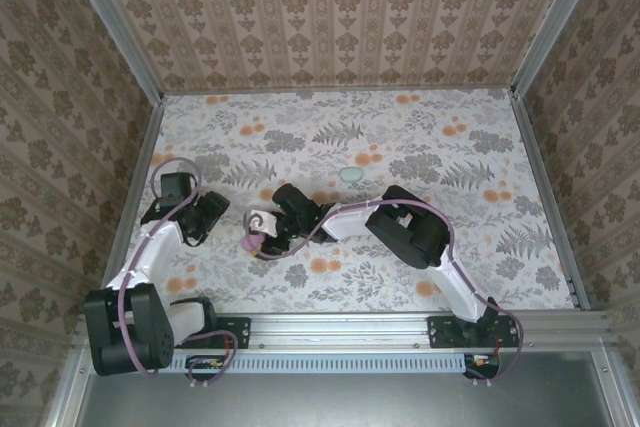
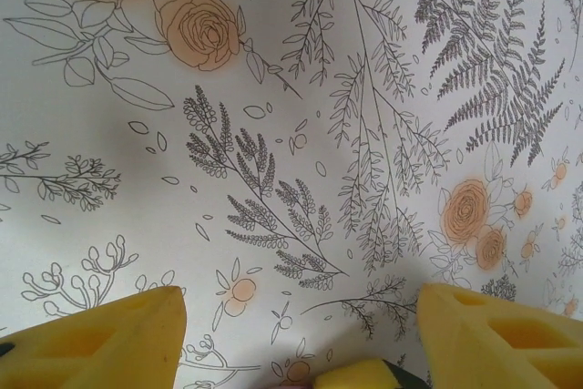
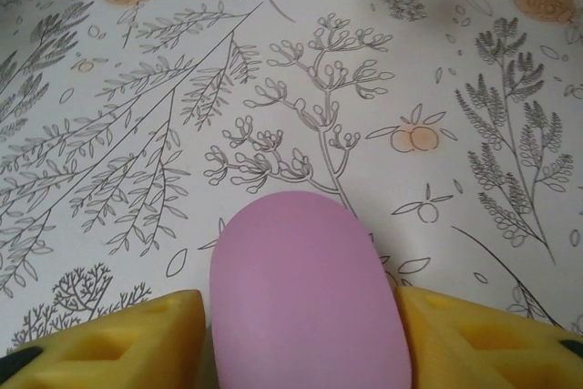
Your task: Insert wireless bluetooth earbuds into charging case
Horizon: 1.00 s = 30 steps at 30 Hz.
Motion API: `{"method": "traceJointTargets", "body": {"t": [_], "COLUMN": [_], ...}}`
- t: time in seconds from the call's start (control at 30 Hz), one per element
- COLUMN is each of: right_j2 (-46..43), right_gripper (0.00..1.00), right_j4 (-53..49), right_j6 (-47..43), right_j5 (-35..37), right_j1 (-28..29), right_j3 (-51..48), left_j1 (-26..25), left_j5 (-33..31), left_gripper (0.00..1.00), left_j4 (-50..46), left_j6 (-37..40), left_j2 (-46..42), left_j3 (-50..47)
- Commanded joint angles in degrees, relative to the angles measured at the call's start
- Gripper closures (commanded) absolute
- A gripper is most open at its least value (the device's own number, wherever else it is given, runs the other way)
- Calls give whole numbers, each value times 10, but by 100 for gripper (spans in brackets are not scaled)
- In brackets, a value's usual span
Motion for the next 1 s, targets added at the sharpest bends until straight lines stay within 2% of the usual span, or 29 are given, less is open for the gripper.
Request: {"method": "traceJointTargets", "body": {"t": [0.0, 0.2, 0.4, 0.7, 0.87, 0.97], "right_j2": [4, -42, -122, -198, -206, -204], "right_gripper": [47, 59, 62, 60, 49, 48], "right_j4": [-34, -27, 14, 65, 82, 86], "right_j6": [-24, -11, 11, 19, 11, 8], "right_j5": [-15, 33, 84, 143, 106, 93], "right_j1": [5, -4, -38, -69, -86, -91], "right_j3": [7, -42, -146, -288, -324, -328], "left_j1": [4, 2, -13, -72, -94, -95], "left_j5": [14, 27, 36, 37, 30, 34], "left_gripper": [32, 32, 33, 35, 35, 35], "left_j4": [-6, 11, 42, 67, 76, 78], "left_j6": [23, 36, 51, 82, 83, 81], "left_j2": [-10, -11, -10, 17, 20, 21], "left_j3": [6, 9, 19, 52, 54, 53]}}
